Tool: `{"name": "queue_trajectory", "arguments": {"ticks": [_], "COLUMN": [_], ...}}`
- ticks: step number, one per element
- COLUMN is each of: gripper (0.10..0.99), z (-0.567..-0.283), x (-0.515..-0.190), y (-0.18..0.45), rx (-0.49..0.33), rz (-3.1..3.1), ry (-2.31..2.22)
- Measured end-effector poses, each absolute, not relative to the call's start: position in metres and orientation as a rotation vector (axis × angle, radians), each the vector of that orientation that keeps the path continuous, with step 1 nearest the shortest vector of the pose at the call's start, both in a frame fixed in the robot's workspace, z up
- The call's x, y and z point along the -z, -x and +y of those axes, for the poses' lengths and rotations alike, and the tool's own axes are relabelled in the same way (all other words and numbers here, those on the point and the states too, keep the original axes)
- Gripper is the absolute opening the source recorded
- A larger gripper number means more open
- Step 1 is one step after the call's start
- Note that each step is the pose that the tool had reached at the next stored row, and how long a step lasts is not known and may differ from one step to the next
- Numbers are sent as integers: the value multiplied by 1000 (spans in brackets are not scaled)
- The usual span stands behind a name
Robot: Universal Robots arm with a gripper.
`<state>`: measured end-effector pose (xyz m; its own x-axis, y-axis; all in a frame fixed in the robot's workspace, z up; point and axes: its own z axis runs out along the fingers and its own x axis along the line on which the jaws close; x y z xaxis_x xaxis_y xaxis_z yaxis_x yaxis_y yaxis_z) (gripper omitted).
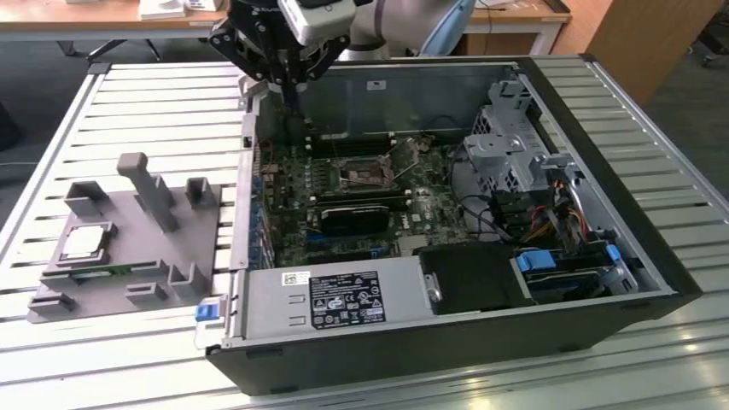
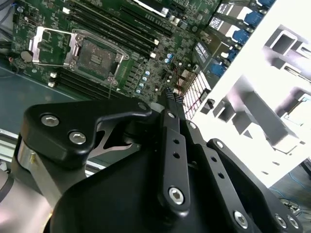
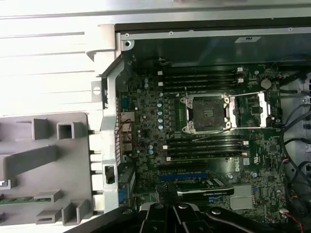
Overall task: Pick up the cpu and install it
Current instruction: 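Reach for the cpu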
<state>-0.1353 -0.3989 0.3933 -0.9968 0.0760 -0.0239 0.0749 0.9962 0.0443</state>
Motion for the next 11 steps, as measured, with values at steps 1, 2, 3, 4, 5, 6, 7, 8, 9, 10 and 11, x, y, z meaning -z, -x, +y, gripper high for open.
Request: {"name": "queue_trajectory", "arguments": {"ticks": [1, 2, 3, 4, 5, 6, 7, 8, 9, 10, 11], "gripper": [106, 106, 106, 106, 106, 106, 106, 106, 106, 106, 106], "z": [-399, -399, -399, -399, -399, -399, -399, -399, -399, -399, -399], "x": [-393, -393, -393, -393, -393, -393, -393, -393, -393, -393, -393], "y": [137, 138, 140, 141, 142, 143, 144, 145, 146, 147, 148], "rx": [-68, -68, -68, -68, -68, -68, -68, -68, -68, -68, -68], "rz": [3113, 3113, 3113, 3113, 3113, 3113, 3113, 3113, 3113, 3113, 3113], "ry": [-118, -118, -117, -118, -118, -117, -117, -117, -117, -117, -117]}}
